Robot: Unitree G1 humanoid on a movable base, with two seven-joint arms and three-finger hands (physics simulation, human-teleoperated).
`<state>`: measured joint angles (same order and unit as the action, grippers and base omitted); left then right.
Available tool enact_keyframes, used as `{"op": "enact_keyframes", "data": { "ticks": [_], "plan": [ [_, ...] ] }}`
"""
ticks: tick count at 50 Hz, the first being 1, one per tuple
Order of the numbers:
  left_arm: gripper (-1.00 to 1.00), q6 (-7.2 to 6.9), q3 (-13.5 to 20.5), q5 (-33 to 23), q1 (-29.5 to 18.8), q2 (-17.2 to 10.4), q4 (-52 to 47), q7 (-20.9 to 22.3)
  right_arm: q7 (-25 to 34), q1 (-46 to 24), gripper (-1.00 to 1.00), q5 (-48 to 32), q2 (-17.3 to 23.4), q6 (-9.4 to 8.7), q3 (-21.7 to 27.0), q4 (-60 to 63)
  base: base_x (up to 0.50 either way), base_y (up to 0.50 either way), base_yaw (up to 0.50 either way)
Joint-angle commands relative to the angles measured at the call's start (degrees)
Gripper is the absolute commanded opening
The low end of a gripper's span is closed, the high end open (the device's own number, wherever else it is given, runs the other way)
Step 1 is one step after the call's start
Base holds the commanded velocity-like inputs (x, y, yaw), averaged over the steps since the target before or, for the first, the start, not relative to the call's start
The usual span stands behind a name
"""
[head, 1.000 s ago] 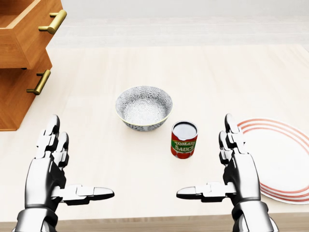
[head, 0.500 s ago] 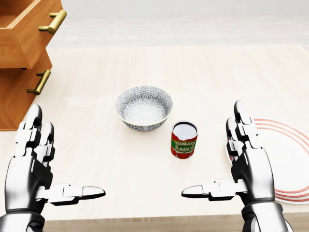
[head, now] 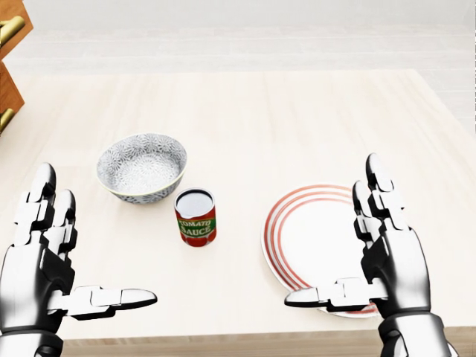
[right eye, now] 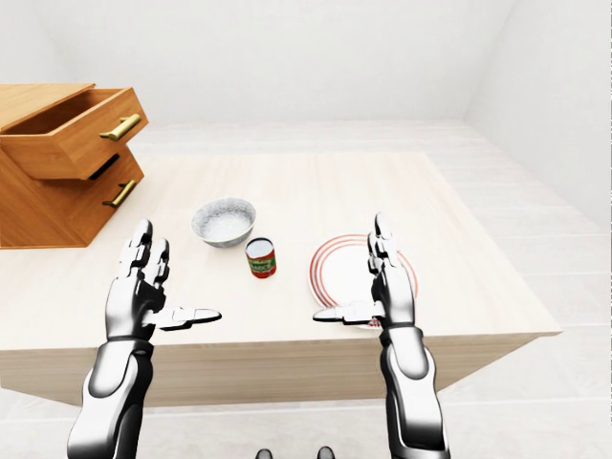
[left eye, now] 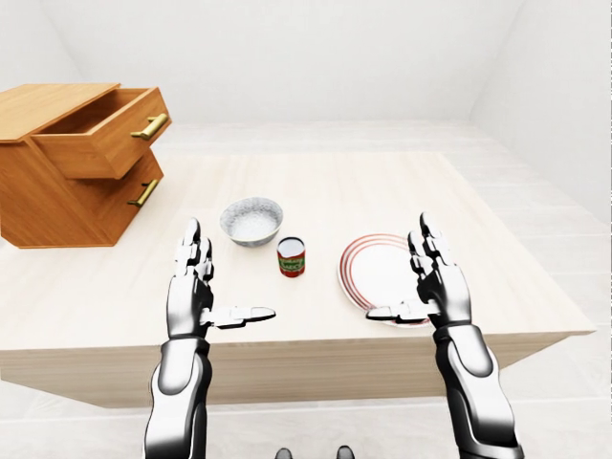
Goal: Put the bowl on the plate.
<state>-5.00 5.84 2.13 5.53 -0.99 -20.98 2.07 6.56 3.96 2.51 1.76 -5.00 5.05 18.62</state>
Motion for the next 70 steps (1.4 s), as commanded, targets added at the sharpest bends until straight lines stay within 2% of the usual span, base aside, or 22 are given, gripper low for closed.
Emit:
{"op": "enact_keyframes", "data": {
  "ticks": [1,21,25,27,29,38,47,53,56,60,70],
  "plan": [
    [1.0,0.0,0.5,0.4,0.0,0.0,0.1,-0.1,0.5,0.3,1.0,0.4,0.0,0.0,0.4,0.4,0.0,-0.5,0.0],
    [1.0,0.0,3.3,1.9,1.9,-0.5,-5.0,1.9,0.9,0.4,1.0,0.5,0.2,0.0,1.3,2.3,0.0,-0.48,0.0],
    [1.0,0.0,5.4,3.9,1.9,-1.3,-8.0,3.1,0.9,0.7,1.0,1.4,0.1,0.0,2.0,3.4,0.0,-0.13,0.0],
    [1.0,0.0,7.3,5.2,1.0,-2.3,-13.0,3.2,0.8,0.9,1.0,1.3,0.2,0.0,2.1,3.9,0.0,0.0,0.0],
    [1.0,0.0,8.1,4.9,1.9,-1.8,-12.0,4.0,0.8,0.9,1.0,1.5,0.3,0.0,2.4,4.6,0.0,0.0,0.0],
    [1.0,0.0,12.8,5.4,3.0,-1.7,-21.1,5.6,0.8,0.7,1.0,3.2,1.0,0.0,5.1,12.2,0.0,0.0,0.0],
    [1.0,0.0,15.6,5.0,2.9,-1.1,-25.7,7.3,2.1,0.9,1.0,6.3,0.6,0.0,7.9,17.9,0.0,0.0,0.0],
    [1.0,0.0,19.4,6.4,1.5,-1.4,-28.3,7.9,2.7,1.0,1.0,7.0,0.8,0.0,8.3,19.0,0.0,0.0,0.0],
    [1.0,0.0,19.4,6.1,1.4,-1.0,-27.8,8.1,2.8,1.1,1.0,6.8,0.7,0.0,8.1,19.4,0.14,-0.03,0.0],
    [1.0,0.0,16.6,3.0,1.9,-0.5,-24.4,7.8,3.1,1.6,1.0,6.2,0.6,0.0,7.5,19.9,0.31,-0.11,0.0],
    [1.0,0.0,16.7,2.8,2.3,-0.3,-25.5,8.2,3.0,1.5,1.0,5.6,0.3,0.0,8.0,19.4,0.29,-0.09,0.0]
  ]
}}
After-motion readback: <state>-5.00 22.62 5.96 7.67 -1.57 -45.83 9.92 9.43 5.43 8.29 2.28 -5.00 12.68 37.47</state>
